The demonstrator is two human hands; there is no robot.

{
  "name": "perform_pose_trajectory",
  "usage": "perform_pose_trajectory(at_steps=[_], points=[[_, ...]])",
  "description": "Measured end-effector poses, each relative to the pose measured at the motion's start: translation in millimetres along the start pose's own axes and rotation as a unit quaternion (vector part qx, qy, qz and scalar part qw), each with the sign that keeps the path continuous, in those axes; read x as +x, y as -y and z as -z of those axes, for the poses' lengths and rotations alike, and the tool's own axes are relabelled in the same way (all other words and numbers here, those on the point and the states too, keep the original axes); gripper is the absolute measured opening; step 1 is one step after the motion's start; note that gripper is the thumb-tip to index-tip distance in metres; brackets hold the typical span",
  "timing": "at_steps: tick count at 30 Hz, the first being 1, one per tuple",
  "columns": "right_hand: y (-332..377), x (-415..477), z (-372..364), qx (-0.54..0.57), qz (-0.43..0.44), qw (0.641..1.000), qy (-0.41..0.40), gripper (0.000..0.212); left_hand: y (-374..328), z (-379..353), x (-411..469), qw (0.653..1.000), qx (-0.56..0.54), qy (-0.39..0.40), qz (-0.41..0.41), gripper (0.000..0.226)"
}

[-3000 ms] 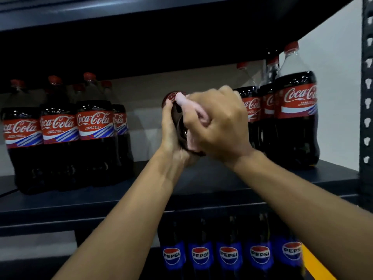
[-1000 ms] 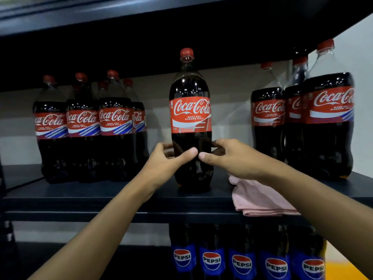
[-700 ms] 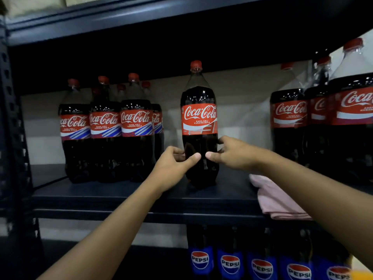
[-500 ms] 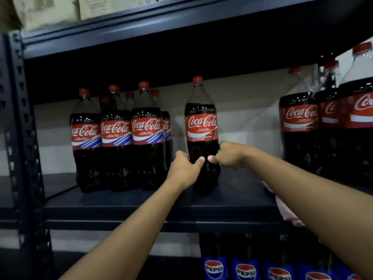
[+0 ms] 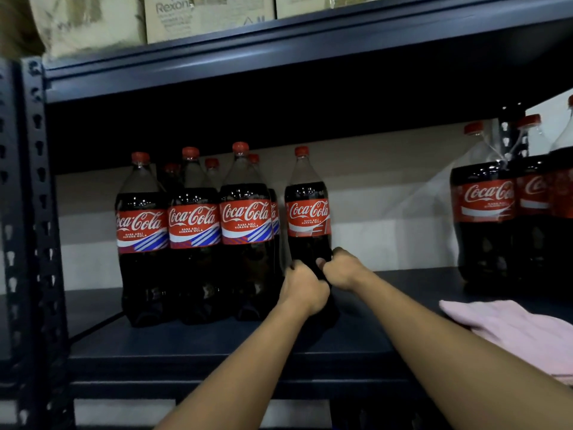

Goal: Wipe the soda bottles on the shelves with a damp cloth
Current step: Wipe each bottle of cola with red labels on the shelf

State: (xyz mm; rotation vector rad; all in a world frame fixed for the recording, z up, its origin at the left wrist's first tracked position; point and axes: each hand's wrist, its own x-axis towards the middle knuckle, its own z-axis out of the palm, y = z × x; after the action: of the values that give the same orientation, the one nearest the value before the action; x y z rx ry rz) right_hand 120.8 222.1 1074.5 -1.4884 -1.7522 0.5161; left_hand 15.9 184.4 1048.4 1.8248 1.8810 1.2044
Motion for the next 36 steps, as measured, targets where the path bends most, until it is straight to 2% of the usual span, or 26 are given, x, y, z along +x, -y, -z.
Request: perform_pose_trajectory(at_steps=[13,28,33,36], points=[[6.9,19.6,-14.3,-0.031,0.023,0.999,0.011,0.037,14.2,-3.4,13.6,0.999,-0.043,-0.009,0.008,0.060],[4.0,12.0,-23.0,-0.027,0.014,0.999,-0.020,0.039,18.3,-1.0,11.9,1.000,0.006,0.024,0.002,0.067],[6.9,-4.0,-19.9,-0.025,0.014,0.999,-0.044,0.038,10.1,0.2,-11.5,0.997,0.053,0.032,-0.037,0.050],[11.2,-23.3,-1.9,-0.053,0.043,0.995,-0.077,0.042,-1.2,3.9,-29.5,0.995,0.042,0.005,-0.089,0.031]])
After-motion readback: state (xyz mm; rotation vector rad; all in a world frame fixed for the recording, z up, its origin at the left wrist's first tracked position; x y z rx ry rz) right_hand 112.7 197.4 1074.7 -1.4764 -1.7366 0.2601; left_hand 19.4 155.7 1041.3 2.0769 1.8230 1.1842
